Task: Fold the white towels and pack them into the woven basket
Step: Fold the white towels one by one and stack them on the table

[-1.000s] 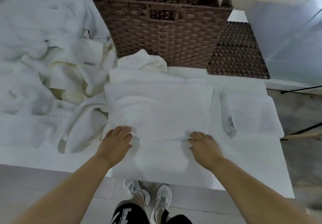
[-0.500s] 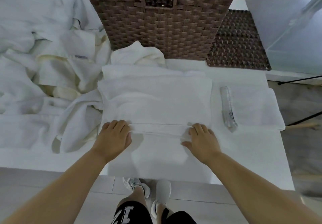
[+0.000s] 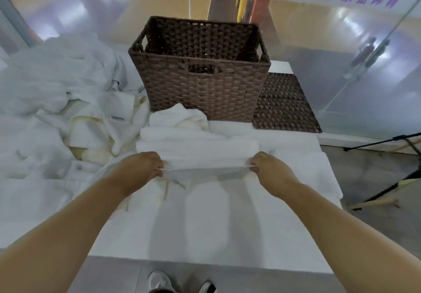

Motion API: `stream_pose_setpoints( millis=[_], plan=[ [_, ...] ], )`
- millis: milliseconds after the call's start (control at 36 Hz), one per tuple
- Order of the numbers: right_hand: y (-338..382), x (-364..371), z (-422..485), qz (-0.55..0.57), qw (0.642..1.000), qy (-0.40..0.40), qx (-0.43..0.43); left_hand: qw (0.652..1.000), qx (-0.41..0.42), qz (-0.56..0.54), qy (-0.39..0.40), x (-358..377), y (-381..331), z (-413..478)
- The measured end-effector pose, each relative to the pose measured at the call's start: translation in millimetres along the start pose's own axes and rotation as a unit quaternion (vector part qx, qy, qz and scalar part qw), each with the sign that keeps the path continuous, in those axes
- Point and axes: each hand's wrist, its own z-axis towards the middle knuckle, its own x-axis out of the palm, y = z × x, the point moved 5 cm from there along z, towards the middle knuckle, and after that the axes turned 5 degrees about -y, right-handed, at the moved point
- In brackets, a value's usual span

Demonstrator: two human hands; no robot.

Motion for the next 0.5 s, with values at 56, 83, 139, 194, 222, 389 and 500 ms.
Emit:
stream_pose_setpoints(
  millis=[56, 83, 139, 194, 222, 389, 500],
  plan=[
    [4, -32, 10, 0.0, 1.0, -0.027, -0.008, 1.0, -0.017, 0.013, -0.016, -26, 5, 9],
    [6, -49, 14, 0.003, 0.999, -0.04, -0.011, 0.999, -0.03, 0.012, -0.03, -41, 7, 14],
    [14, -84, 23, -0.004, 0.997, -0.067, -0.027, 0.996, -0.052, 0.006, -0.066, -74, 8, 21],
    [22, -120, 30, -0.024, 0.995, -0.091, -0.044, 0.992, -0.064, 0.014, -0.11, -110, 8, 27],
    [26, -138, 32, -0.029, 0.993, -0.106, -0.05, 0.988, -0.068, 0.019, -0.138, -128, 8, 28],
    [47, -238, 26, -0.001, 0.979, -0.2, -0.045, 0.957, -0.093, -0.009, -0.276, -227, -1, 24],
    [50, -284, 11, 0.036, 0.97, -0.236, -0.053, 0.942, -0.07, -0.029, -0.328, -273, -11, 18]
  ],
)
